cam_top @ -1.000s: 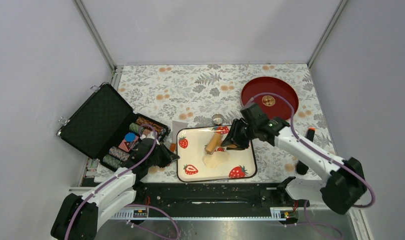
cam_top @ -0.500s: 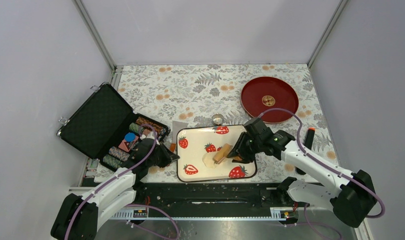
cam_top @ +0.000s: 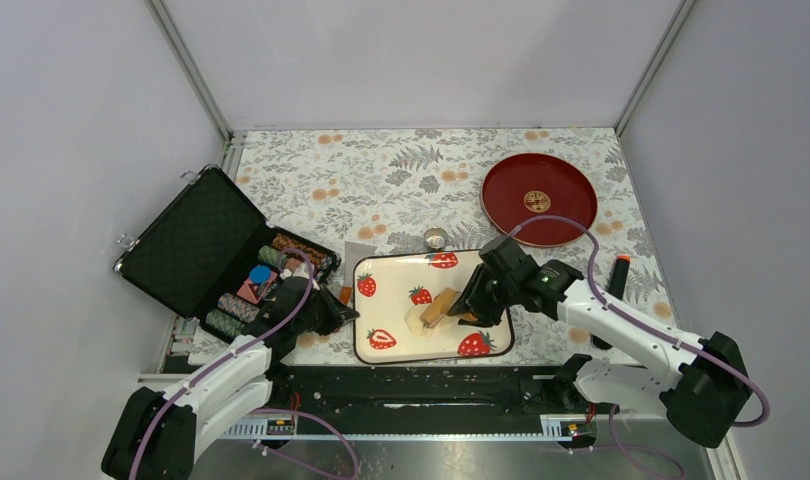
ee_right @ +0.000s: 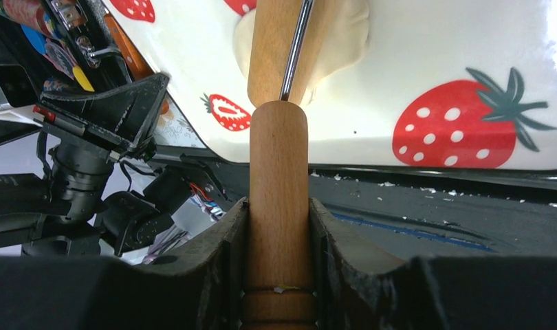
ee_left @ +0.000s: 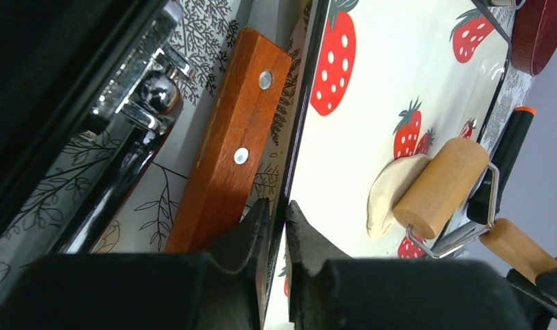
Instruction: Roll out the dumpling wrappers from the dough
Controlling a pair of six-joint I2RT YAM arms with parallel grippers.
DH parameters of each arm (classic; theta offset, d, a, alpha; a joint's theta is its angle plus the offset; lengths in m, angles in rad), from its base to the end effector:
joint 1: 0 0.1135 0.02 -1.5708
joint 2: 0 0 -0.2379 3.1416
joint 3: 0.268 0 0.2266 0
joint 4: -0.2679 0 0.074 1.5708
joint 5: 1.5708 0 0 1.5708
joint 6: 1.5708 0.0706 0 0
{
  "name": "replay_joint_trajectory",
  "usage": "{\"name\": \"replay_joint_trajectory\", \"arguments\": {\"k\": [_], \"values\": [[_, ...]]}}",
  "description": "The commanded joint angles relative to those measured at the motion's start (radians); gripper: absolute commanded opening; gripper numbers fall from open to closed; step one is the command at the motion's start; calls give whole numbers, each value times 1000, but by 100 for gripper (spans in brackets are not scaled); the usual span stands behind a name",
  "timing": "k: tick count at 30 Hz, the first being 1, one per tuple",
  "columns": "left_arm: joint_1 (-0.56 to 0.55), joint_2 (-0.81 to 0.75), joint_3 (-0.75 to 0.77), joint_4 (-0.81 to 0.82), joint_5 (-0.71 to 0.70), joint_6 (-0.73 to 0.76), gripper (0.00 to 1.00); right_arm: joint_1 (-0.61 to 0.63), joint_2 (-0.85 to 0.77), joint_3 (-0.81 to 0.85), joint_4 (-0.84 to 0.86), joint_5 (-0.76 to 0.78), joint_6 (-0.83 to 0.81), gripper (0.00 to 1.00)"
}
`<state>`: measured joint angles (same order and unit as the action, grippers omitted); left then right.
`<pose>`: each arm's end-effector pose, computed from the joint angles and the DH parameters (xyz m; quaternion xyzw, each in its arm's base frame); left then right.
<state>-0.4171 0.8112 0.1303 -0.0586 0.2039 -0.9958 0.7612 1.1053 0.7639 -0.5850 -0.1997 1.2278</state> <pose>0.1492 -0.0817 0.0986 -0.2203 0.8840 -0.3316 0.2451 0.1534 0.1655 0.1950 0.1875 0.9255 0.3158 0.0924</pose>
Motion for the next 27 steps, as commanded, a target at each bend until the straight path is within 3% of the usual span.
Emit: {"name": "replay_joint_trajectory", "arguments": {"k": [1, 14, 27], "values": [[6, 8, -15, -19, -29, -4, 0, 39, -50, 50, 7, -2, 58, 0], [6, 9, -11, -22, -31, -3, 0, 84, -57, 7, 11, 25, 108, 0], [6, 2, -13, -26, -33, -3, 0, 88, -182, -282, 114, 49, 311, 0]]}}
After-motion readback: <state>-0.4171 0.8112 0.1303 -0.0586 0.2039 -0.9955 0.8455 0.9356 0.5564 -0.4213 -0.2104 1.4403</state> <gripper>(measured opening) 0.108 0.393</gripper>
